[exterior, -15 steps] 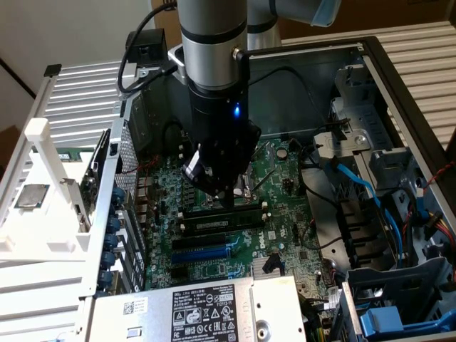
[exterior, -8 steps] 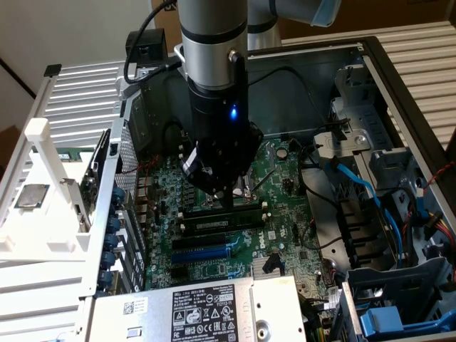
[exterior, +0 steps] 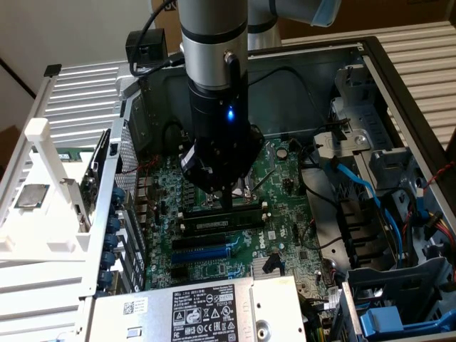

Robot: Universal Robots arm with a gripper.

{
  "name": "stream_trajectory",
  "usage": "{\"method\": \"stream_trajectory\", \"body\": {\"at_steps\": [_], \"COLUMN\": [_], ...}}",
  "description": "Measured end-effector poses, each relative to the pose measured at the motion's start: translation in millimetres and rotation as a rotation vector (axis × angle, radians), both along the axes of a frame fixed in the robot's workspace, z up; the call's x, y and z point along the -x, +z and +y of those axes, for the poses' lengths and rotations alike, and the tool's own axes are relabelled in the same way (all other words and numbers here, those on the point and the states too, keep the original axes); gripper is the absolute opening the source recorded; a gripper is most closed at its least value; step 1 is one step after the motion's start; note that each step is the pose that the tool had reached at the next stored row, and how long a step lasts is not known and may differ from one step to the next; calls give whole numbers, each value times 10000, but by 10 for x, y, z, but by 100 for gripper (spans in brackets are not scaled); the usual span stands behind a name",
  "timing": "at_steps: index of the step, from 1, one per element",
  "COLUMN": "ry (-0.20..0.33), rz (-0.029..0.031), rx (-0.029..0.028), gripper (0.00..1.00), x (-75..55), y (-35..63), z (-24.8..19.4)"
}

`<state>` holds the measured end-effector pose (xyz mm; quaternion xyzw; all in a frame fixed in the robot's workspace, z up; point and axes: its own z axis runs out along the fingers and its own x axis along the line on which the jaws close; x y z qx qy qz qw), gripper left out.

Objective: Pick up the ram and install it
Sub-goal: 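Press down the ram until it locks into place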

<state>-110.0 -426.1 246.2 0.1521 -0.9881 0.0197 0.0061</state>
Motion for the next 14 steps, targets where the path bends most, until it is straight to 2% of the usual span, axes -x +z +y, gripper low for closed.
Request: {"method": "stream_trajectory", "body": {"at_steps": [14], "ry": [-1983], "rz": [-1], "rx": [13], "gripper": [10], "x": [0], "y": [0], "z": [0]}}
